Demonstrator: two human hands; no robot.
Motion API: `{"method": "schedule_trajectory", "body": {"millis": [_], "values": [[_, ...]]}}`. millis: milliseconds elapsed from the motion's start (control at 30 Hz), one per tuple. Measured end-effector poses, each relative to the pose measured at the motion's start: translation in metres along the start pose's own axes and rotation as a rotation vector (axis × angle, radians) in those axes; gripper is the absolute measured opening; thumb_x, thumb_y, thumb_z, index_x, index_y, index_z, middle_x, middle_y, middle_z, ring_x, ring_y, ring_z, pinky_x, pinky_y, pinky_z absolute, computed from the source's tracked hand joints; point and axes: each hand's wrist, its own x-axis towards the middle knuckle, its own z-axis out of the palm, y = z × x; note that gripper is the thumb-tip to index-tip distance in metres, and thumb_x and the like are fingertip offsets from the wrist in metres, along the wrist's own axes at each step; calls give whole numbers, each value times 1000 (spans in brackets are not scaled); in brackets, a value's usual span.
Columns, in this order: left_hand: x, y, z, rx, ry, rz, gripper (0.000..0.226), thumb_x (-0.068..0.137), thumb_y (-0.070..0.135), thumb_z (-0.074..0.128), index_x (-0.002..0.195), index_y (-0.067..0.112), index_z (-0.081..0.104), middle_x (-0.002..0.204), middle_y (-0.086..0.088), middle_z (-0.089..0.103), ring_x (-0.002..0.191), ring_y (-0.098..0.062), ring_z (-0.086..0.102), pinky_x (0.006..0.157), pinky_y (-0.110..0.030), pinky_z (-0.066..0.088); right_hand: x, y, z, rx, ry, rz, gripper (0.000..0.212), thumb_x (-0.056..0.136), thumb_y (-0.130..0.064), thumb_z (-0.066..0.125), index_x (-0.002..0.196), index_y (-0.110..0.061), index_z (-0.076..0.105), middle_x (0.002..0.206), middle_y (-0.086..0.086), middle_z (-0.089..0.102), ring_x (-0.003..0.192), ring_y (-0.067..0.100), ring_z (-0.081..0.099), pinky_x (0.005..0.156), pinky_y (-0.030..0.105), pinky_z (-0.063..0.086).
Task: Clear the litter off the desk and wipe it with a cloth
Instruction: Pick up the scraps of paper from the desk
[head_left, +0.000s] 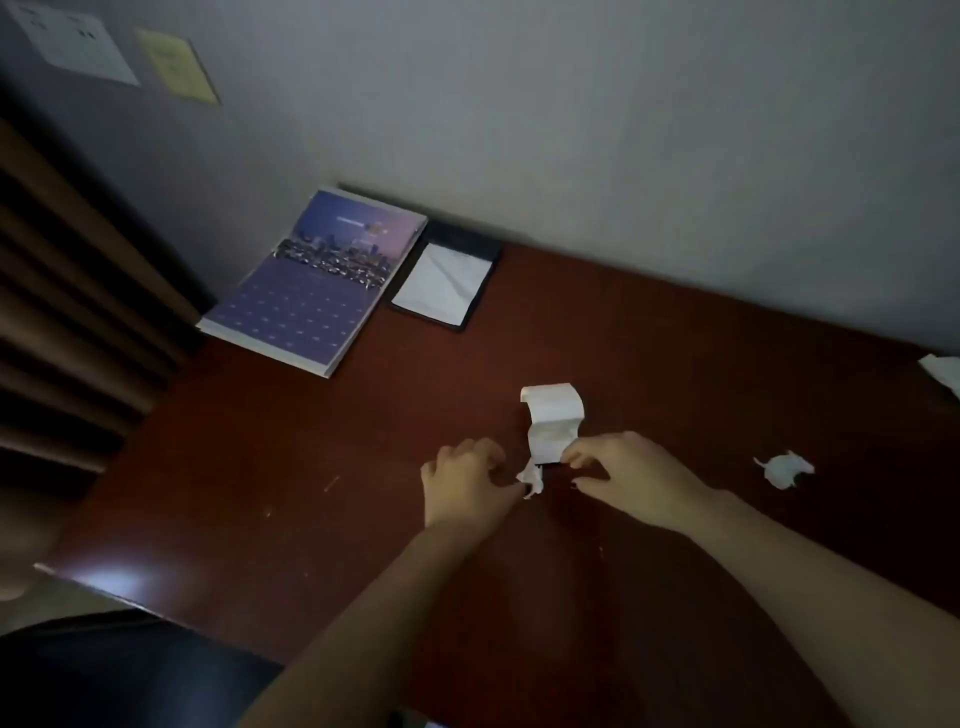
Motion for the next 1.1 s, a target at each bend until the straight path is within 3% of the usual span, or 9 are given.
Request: {"method": "schedule_trajectory", "body": {"millis": [100,200,333,433,533,600,700,833,1100], "values": [[5,11,15,79,7,-22,39,73,53,63,104,30,59,103,13,59,104,-15,46,87,-32,26,10,2,1,-12,88,21,8,82,-24,68,89,-25,65,84,-12,67,80,5,62,73,28,50],[6,10,26,163,9,6,28,82,50,57,100,28,62,103,10,59,106,-17,45,86,-33,27,15,3,0,-117,200,-70,24,76,-19,73,72,-24,49,70,-15,48,71,9,47,66,25,36],[11,-5,22,145,27,94,20,91,35,51,92,19,64,99,2,59,99,-20,47,75,-30,29,31,2,-5,-220,318,-91,35,71,-22,76,85,-23,43,94,-8,45,91,15,45,75,25,32],[13,-15,8,5,44,99,9,85,24,58,86,15,61,88,3,55,91,-19,48,66,-28,31,46,-2,-3,-182,269,-36,65,68,-26,77,123,-25,41,138,0,34,128,22,32,98,33,29],[9,-22,-11,-129,55,-5,7,80,19,61,76,18,55,69,8,53,73,-16,52,58,-27,30,60,-9,1,-249,18,58,115,67,-31,80,147,-38,-2,157,2,-10,144,30,-5,113,53,12],[5,-26,-21,-165,42,-28,10,78,18,62,73,18,53,66,7,58,67,-16,55,56,-27,33,65,-13,9,-353,-83,92,120,71,-34,78,144,-42,-17,157,1,-17,143,34,-12,114,57,4],[0,-30,-30,-187,29,-23,11,78,19,63,73,17,54,69,4,61,70,-16,58,58,-28,39,61,-16,27,-497,-34,88,92,83,-31,65,148,-35,0,157,5,2,143,35,5,114,56,8],[-3,-23,-32,-222,27,-20,16,78,17,63,67,15,51,64,0,63,66,-20,61,60,-34,46,42,-14,42,-552,191,70,62,91,-9,47,144,-29,22,127,4,47,112,27,49,92,42,41],[-21,37,-6,-312,-83,115,12,74,8,64,68,7,53,64,-11,65,68,-28,63,65,-40,48,-35,16,27,-36,310,265,32,82,-27,69,108,-23,50,92,-3,64,88,24,63,66,30,40]]}}
